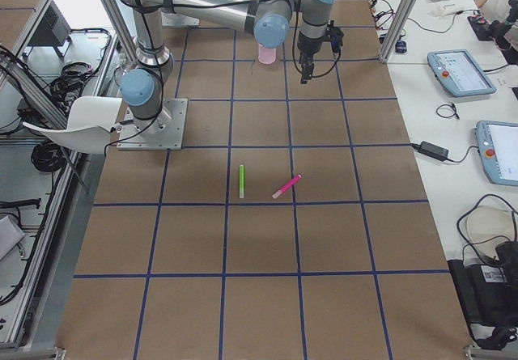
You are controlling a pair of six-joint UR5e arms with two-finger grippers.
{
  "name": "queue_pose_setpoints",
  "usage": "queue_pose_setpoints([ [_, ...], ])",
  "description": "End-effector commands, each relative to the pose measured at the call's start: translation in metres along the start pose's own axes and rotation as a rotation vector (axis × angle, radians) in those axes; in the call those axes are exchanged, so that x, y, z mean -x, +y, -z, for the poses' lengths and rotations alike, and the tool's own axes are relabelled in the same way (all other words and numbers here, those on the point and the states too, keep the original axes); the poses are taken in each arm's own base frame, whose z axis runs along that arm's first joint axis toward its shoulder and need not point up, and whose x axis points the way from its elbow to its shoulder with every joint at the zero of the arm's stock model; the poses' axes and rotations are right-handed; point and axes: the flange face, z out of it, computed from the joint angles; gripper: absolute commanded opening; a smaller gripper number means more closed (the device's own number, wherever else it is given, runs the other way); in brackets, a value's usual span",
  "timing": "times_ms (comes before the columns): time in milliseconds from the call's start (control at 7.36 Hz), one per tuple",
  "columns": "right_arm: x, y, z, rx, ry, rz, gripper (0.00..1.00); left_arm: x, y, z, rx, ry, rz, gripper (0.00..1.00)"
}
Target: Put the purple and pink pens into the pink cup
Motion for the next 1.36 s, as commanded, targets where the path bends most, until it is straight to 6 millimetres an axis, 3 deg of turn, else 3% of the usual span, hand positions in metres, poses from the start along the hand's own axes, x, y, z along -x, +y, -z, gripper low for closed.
queue_pose_setpoints([
  [0, -0.114, -0.010, -0.057, 0.028, 0.030, 0.155, 1.00, 0.010, -0.015, -0.014, -0.013, -0.003, 0.013, 1.00],
  [136, -0.146, -0.014, -0.081, 0.047, 0.064, 0.259, 1.00, 0.054, -0.036, -0.033, 0.000, -0.004, 0.099, 1.00],
  [408, -0.190, -0.010, -0.125, 0.055, 0.125, 0.394, 1.00, 0.181, -0.046, -0.063, 0.051, 0.025, 0.285, 1.00],
  [544, -0.198, -0.002, -0.150, 0.046, 0.136, 0.451, 1.00, 0.229, -0.047, -0.075, 0.047, 0.029, 0.282, 1.00],
  [680, -0.194, 0.005, -0.177, 0.044, 0.141, 0.503, 1.00, 0.274, -0.043, -0.102, 0.065, 0.040, 0.347, 1.00],
  [816, -0.192, 0.007, -0.183, 0.020, 0.163, 0.551, 0.95, 0.319, -0.041, -0.122, 0.023, 0.025, 0.421, 1.00],
  [951, -0.191, 0.008, -0.188, 0.025, 0.157, 0.569, 0.85, 0.335, -0.050, -0.140, -0.018, -0.003, 0.438, 1.00],
  [1223, -0.195, 0.008, -0.209, 0.049, 0.123, 0.579, 0.71, 0.336, -0.062, -0.202, -0.015, 0.035, 0.451, 1.00],
])
